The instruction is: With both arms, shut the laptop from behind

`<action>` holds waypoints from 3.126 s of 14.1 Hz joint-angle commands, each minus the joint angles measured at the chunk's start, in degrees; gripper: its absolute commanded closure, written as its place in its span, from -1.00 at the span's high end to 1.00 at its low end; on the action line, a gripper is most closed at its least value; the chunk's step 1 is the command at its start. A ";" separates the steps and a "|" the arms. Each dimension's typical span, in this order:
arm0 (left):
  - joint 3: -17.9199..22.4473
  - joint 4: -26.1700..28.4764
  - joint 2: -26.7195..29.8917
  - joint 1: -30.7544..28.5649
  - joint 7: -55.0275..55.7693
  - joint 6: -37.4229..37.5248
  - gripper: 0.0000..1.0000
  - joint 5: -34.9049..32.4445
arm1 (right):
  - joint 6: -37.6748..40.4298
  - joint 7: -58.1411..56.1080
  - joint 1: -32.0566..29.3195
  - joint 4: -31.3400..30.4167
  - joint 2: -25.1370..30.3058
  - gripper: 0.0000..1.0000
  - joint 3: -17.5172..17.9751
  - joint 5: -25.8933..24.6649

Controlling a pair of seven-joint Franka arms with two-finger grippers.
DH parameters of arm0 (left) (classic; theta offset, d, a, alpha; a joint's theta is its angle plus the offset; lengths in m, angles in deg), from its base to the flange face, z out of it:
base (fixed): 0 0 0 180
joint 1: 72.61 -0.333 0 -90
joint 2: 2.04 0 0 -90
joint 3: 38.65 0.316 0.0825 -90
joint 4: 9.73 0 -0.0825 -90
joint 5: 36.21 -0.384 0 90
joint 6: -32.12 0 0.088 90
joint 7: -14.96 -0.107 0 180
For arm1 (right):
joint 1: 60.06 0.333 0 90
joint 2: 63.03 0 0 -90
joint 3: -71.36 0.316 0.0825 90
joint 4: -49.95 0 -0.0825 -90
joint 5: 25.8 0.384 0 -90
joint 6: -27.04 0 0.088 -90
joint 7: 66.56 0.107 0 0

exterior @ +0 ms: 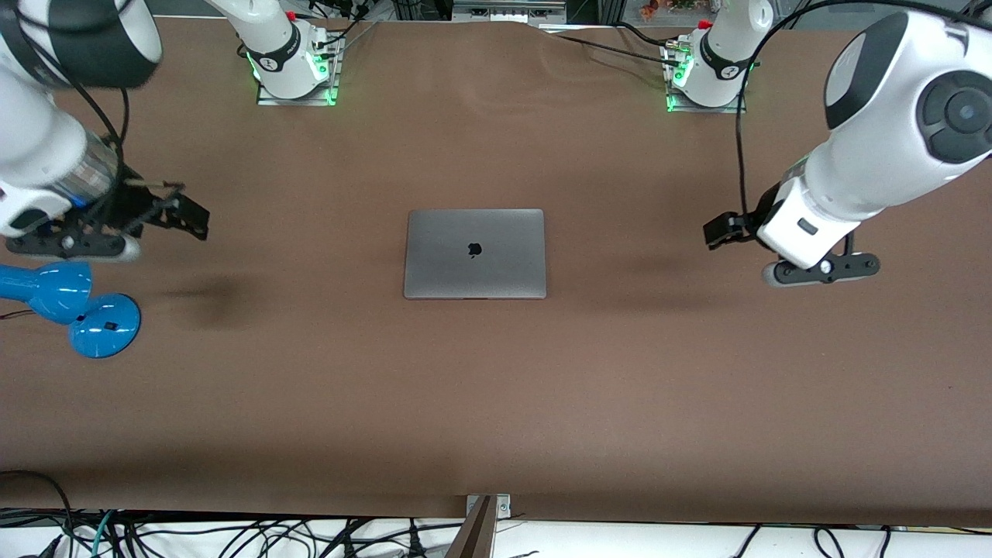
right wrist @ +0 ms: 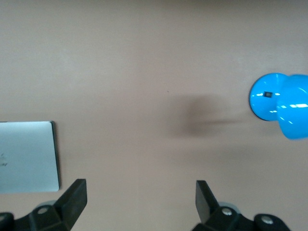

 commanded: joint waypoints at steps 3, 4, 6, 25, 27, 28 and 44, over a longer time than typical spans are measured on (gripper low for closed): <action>9.07 14.67 14.97 5.43 -7.36 -0.35 1.00 -1.30 | 1.32 -0.81 -0.37 -0.89 4.24 1.00 -0.54 0.32; 10.40 17.57 17.95 5.70 -9.64 -0.44 1.00 -1.30 | 1.23 -0.29 -0.55 -0.80 4.24 1.00 -0.54 0.32; 10.94 22.15 22.97 5.70 -11.86 -0.61 1.00 -0.86 | 1.23 0.07 -1.07 -1.06 3.80 1.00 -0.89 0.23; 10.67 6.53 13.59 5.25 -17.14 -0.09 1.00 2.04 | 7.73 -1.25 -2.57 0.69 3.89 1.00 -2.83 0.67; 12.51 6.00 13.06 7.45 -16.96 -0.09 1.00 1.86 | 7.73 -1.16 -2.57 0.69 3.27 1.00 -2.83 0.84; 13.65 4.86 12.36 8.42 -16.96 0.00 1.00 1.86 | 7.65 -1.08 -2.57 0.69 3.27 1.00 -2.83 1.19; 18.06 0.98 11.65 10.97 -14.59 5.01 1.00 0.54 | 7.65 -1.07 -2.57 0.69 3.18 1.00 -2.74 2.51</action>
